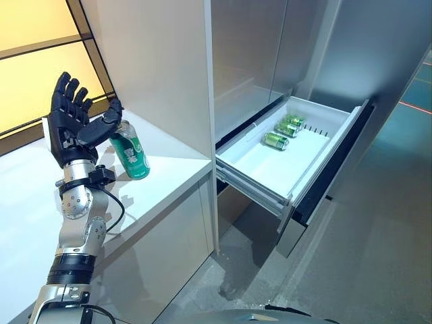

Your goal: Put drinks into fridge and close the fridge

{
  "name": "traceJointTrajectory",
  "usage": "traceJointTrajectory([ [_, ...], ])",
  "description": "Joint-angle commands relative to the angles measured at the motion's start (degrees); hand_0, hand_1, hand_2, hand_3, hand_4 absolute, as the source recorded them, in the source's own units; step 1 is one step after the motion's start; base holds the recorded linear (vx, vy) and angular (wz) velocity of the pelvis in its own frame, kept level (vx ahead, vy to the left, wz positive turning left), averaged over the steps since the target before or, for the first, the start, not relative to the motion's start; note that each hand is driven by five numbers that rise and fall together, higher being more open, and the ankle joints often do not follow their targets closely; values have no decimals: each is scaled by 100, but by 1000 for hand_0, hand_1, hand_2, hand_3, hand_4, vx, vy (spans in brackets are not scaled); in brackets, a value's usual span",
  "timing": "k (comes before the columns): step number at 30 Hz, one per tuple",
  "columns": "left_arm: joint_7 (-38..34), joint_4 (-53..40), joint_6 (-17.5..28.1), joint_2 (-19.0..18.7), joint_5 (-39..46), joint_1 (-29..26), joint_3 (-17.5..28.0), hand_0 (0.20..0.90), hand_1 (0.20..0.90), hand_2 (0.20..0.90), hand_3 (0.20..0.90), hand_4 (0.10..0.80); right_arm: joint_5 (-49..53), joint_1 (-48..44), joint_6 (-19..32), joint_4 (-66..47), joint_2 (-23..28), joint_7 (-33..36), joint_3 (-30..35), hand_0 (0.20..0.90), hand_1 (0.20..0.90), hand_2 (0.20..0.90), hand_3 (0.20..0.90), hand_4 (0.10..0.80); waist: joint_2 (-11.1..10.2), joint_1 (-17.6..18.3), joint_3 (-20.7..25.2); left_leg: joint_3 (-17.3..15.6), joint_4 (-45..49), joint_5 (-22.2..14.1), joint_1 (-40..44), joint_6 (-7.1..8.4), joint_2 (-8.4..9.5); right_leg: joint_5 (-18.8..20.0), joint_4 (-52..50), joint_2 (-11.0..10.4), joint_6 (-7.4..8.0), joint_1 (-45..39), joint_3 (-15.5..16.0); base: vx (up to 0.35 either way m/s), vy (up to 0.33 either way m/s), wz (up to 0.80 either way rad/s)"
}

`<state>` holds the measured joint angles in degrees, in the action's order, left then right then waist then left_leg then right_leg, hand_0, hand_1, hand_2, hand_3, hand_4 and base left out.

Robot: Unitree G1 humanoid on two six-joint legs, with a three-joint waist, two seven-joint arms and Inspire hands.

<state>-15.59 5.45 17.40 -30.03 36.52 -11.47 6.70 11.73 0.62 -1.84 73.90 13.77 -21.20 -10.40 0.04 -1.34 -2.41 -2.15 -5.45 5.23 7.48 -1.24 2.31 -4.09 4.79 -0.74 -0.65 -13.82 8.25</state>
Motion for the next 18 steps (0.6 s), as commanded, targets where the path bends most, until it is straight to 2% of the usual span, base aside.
traceJointTrajectory([
  [1, 303, 7, 305, -447, 107, -842, 306, 900, 900, 900, 900, 800, -230, -30, -73, 133, 154, -66, -242, 900, 900, 900, 900, 800, 114, 34, -5, -249, 99, -963, 403, -169, 79, -130, -551, -35, 265, 507, 83, 0, 0, 0],
  [5, 431, 5, 236, -457, 198, -809, 281, 900, 900, 900, 900, 800, -281, -45, -95, 141, 183, -91, -199, 900, 900, 900, 900, 800, 132, 36, -15, -248, 104, -966, 414, -170, 84, -139, -571, -36, 266, 507, 81, 0, 0, 0],
  [11, 773, -87, 432, -503, 390, -822, 243, 900, 900, 900, 900, 800, -321, -55, -111, 139, 218, -125, -165, 900, 900, 900, 900, 800, 140, 44, -24, -257, 101, -974, 428, -168, 81, -145, -583, -37, 278, 503, 66, 0, 0, 0],
  [18, 685, -159, 391, -562, 193, -878, 229, 900, 900, 900, 900, 800, -336, -47, -108, 147, 240, -147, -146, 900, 900, 900, 900, 800, 153, 65, -20, -263, 96, -976, 438, -169, 83, -141, -583, -34, 282, 505, 45, 0, 0, 0],
])
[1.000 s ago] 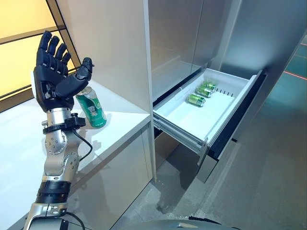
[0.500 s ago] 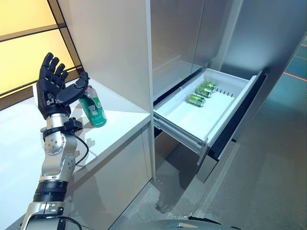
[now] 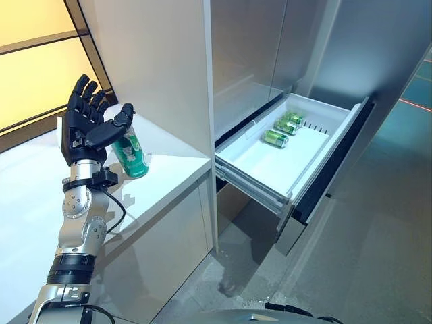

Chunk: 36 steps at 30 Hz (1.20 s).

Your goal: Put drinks into fridge and close the fridge

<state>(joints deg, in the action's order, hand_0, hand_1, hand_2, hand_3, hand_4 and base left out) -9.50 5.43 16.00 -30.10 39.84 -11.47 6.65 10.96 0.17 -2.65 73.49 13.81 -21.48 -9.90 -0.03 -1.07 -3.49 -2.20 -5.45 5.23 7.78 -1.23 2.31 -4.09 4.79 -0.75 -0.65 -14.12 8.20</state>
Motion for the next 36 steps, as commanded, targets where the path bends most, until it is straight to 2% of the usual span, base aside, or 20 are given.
traceJointTrajectory([
  [1, 65, -153, 503, -566, -183, -879, 230, 900, 900, 900, 900, 800, -264, 0, -23, 193, 239, -119, -193, 900, 900, 900, 900, 800, 163, 40, 89, -259, 97, -975, 409, -170, 84, -140, -580, -33, 283, 532, 47, 0, 0, 0],
  [6, 9, 5, 246, -645, -514, -884, 174, 900, 900, 900, 900, 800, -288, 5, -49, 156, 256, -123, -193, 900, 900, 900, 900, 800, 170, 66, 75, -276, 97, -984, 418, -173, 80, -136, -586, -29, 294, 542, 30, 0, 0, 0],
  [22, 148, 434, -152, -736, -1012, -745, -10, 900, 900, 900, 900, 800, -319, 6, -102, 125, 283, -137, -147, 900, 900, 900, 900, 800, 183, 74, 54, -275, 110, -978, 422, -177, 93, -113, -569, -18, 304, 533, -16, 1, 0, -1],
  [36, 79, 628, -109, -661, -1047, -674, -70, 900, 900, 900, 900, 800, -301, 1, -133, 106, 308, -148, -99, 900, 900, 900, 900, 800, 183, 90, 19, -306, 121, -972, 417, -176, 94, -109, -575, -26, 312, 539, -25, 0, 0, 0],
])
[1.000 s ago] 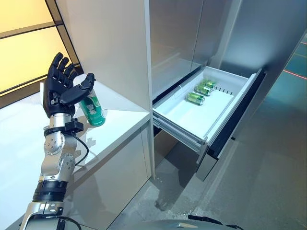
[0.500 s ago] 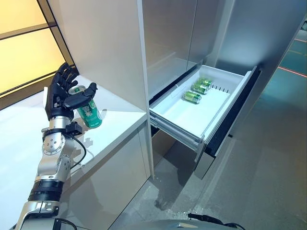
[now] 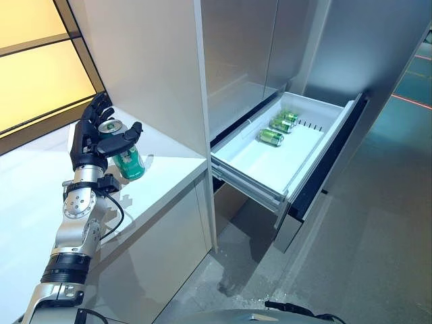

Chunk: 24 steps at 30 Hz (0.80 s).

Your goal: Put drinks into fridge and close the fridge

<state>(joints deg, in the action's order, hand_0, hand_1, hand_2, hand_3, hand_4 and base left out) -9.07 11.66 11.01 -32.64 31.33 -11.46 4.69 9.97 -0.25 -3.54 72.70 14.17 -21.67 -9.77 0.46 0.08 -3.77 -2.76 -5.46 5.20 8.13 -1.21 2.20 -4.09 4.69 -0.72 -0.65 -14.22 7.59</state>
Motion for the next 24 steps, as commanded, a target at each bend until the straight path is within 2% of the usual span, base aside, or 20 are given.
traceJointTrajectory([
  [1, 31, 18, 396, -394, -176, -666, 134, 900, 900, 900, 900, 800, -207, 42, -46, 182, 275, -133, -109, 900, 900, 900, 900, 800, 133, -26, 47, -254, 122, -967, 381, -177, 104, -108, -564, -30, 313, 550, 36, 0, 0, 0],
  [13, -173, 99, 470, -254, 30, -623, 175, 900, 900, 900, 900, 800, -190, 68, -41, 162, 248, -100, -128, 900, 900, 900, 900, 800, 127, -11, 41, -266, 118, -966, 393, -174, 96, -113, -575, -29, 310, 548, 35, 0, 0, 0],
  [17, -183, 146, 703, -194, 193, -659, 193, 900, 900, 900, 900, 800, -211, 44, -32, 208, 250, -109, -117, 900, 900, 900, 900, 800, 131, -6, 51, -264, 112, -965, 395, -171, 99, -114, -569, -26, 305, 546, 32, 0, 0, 0],
  [18, -199, 125, 734, -185, 186, -660, 200, 796, 796, 796, 779, 679, -207, 47, -32, 209, 249, -106, -119, 900, 900, 900, 900, 800, 131, -6, 54, -267, 113, -964, 394, -170, 98, -114, -568, -26, 304, 547, 32, 0, 0, 0],
  [19, -215, 111, 741, -180, 174, -658, 202, 733, 733, 733, 705, 605, -208, 48, -36, 205, 251, -107, -118, 900, 900, 900, 900, 800, 130, -5, 54, -267, 112, -965, 392, -169, 98, -114, -567, -26, 304, 548, 32, 0, 0, 0],
  [20, -225, 88, 735, -175, 143, -656, 207, 571, 571, 571, 516, 416, -214, 51, -41, 194, 252, -111, -119, 900, 900, 900, 900, 800, 127, -5, 54, -268, 112, -965, 391, -169, 97, -114, -567, -26, 303, 548, 31, 0, 0, 0],
  [21, -231, 78, 734, -168, 126, -653, 207, 505, 505, 505, 439, 339, -213, 53, -45, 187, 251, -111, -122, 900, 900, 900, 900, 800, 125, -4, 52, -267, 113, -965, 392, -170, 97, -115, -568, -26, 302, 547, 30, 0, 0, 0],
  [22, -239, 65, 734, -161, 93, -653, 207, 481, 481, 481, 411, 311, -212, 55, -50, 180, 247, -108, -127, 900, 900, 900, 900, 800, 123, -3, 52, -267, 112, -965, 392, -170, 96, -116, -568, -25, 302, 547, 29, 0, 0, 0],
  [23, -262, 41, 723, -149, 41, -652, 205, 364, 364, 364, 274, 174, -209, 60, -55, 171, 232, -90, -135, 900, 900, 900, 900, 800, 122, -3, 54, -265, 108, -965, 391, -170, 96, -114, -566, -24, 303, 548, 26, 0, 0, 0],
  [24, -260, 39, 718, -151, 35, -649, 204, 347, 347, 347, 255, 155, -208, 63, -57, 165, 228, -80, -142, 900, 900, 900, 900, 800, 123, -3, 54, -263, 106, -965, 391, -171, 96, -114, -565, -24, 303, 549, 26, 0, 0, 0],
])
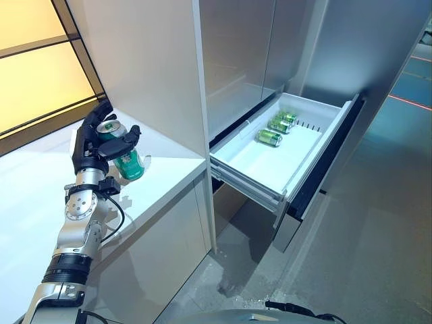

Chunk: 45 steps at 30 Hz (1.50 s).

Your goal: Put drinks into fridge and close the fridge

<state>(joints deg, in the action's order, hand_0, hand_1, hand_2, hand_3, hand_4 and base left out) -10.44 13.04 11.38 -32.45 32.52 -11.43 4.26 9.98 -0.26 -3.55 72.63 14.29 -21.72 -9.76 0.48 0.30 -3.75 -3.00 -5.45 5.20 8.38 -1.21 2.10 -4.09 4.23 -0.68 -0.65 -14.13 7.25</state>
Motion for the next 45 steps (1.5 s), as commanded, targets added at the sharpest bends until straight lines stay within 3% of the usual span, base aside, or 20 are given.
traceJointTrajectory([
  [1, -112, -80, 682, -181, -88, -654, 250, 352, 352, 352, 260, 160, -213, 65, -56, 172, 220, -77, -145, 900, 900, 900, 900, 800, 122, -23, 53, -240, 106, -964, 365, -168, 106, -115, -523, -29, 305, 544, 60, 0, 0, 0],
  [3, -93, -68, 650, -193, -92, -662, 243, 472, 472, 472, 400, 300, -220, 62, -66, 162, 226, -89, -146, 900, 900, 900, 900, 800, 121, -20, 54, -243, 105, -964, 365, -167, 106, -117, -521, -28, 305, 544, 58, 0, 0, 0],
  [4, -91, -74, 636, -199, -101, -665, 241, 474, 474, 474, 403, 303, -225, 64, -75, 150, 225, -86, -145, 900, 900, 900, 900, 800, 123, -18, 55, -243, 106, -964, 363, -168, 108, -117, -521, -26, 304, 545, 56, 0, 0, 0],
  [5, -95, -79, 612, -210, -94, -676, 231, 425, 425, 425, 345, 245, -234, 60, -81, 149, 220, -83, -145, 900, 900, 900, 900, 800, 126, -16, 57, -245, 107, -964, 359, -167, 107, -116, -521, -27, 306, 548, 55, 0, 0, 0],
  [6, -82, -79, 591, -214, -108, -674, 221, 300, 300, 300, 200, 100, -233, 61, -84, 147, 220, -82, -142, 900, 900, 900, 900, 800, 127, -16, 57, -244, 110, -963, 358, -166, 107, -115, -523, -29, 305, 548, 54, 0, 0, 0],
  [16, 49, -92, 693, -303, -63, -676, 208, 300, 300, 300, 200, 100, -216, 49, -66, 164, 234, -82, -137, 900, 900, 900, 900, 800, 130, -23, 52, -236, 103, -963, 365, -168, 110, -110, -516, -25, 309, 544, 48, 0, 0, 0],
  [23, 304, -863, 988, -388, 753, -777, 275, 300, 300, 300, 200, 100, -23, 18, 504, -222, 240, 47, -192, 900, 900, 900, 900, 800, 114, -37, 57, -229, 106, -941, 338, -155, 94, -73, -516, -27, 317, 569, 41, 0, 0, 0],
  [28, 482, -1821, 1221, -359, 895, -830, 256, 300, 300, 300, 200, 100, -366, 50, 1001, -1818, 332, 249, -545, 900, 900, 900, 900, 800, 85, -3, 38, -203, 97, -910, 307, -167, 86, -55, -534, -28, 305, 605, 13, 0, 0, 0],
  [32, 977, -2374, 1499, -335, 1067, -828, 155, 300, 300, 300, 200, 100, 20, 301, 550, -4216, 380, 77, -802, 900, 900, 900, 900, 800, 40, 91, 19, -193, 83, -872, 283, -163, 84, -45, -550, -36, 308, 639, 8, -17, -14, 0],
  [38, 1883, -2775, 2066, -296, 980, -511, -206, 300, 300, 300, 200, 100, 1556, 101, 376, -6807, 789, -637, -485, 900, 900, 900, 900, 800, 21, 160, -11, -202, 45, -834, 276, -151, 80, 22, -480, -19, 338, 643, -15, -36, -16, -1],
  [45, 2357, -2966, 2054, -239, 797, -333, -493, 300, 300, 300, 200, 100, 2165, -729, 636, -8652, 1130, -114, -201, 900, 900, 900, 900, 800, 57, 121, -11, -225, 45, -825, 242, -195, 92, 79, -424, -14, 336, 679, -116, -23, 0, -6],
])
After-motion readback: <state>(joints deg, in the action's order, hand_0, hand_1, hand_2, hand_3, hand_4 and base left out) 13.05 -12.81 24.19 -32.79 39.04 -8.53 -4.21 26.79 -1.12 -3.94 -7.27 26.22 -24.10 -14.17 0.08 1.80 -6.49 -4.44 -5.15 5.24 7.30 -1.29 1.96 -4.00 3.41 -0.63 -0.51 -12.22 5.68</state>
